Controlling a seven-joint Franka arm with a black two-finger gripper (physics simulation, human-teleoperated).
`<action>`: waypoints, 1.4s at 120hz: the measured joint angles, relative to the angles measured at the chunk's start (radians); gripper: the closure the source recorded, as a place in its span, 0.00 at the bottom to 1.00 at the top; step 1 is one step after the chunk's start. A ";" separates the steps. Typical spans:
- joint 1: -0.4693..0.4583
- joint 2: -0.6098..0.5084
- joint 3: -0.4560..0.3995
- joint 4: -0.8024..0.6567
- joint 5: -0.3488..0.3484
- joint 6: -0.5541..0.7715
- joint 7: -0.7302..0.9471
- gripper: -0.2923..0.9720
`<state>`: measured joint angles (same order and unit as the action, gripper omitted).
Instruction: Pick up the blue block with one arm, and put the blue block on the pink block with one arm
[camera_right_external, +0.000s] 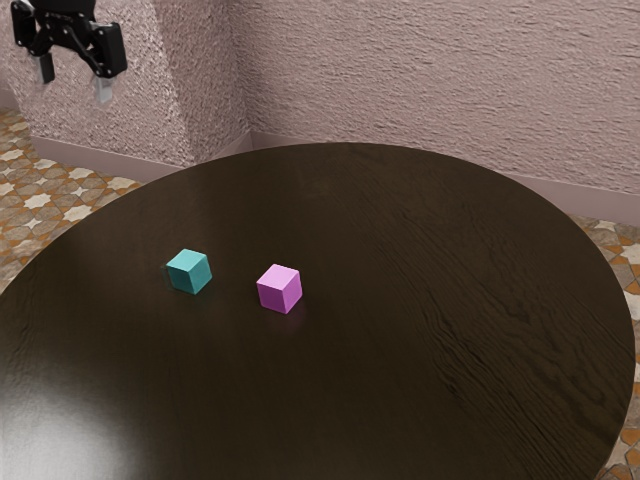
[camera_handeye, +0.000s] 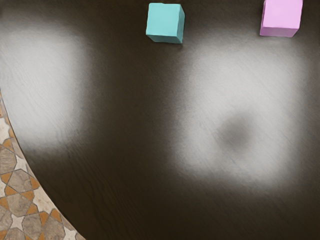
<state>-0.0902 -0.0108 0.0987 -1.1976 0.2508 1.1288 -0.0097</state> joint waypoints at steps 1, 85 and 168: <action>0.001 0.000 0.000 0.000 0.000 0.005 0.000 0.23; 0.244 0.269 -0.016 -0.240 -0.128 0.416 0.067 0.23; 0.313 0.517 -0.018 -0.409 -0.136 0.933 0.287 0.23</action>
<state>0.2231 0.5063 0.0803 -1.6061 0.1145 2.0617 0.2774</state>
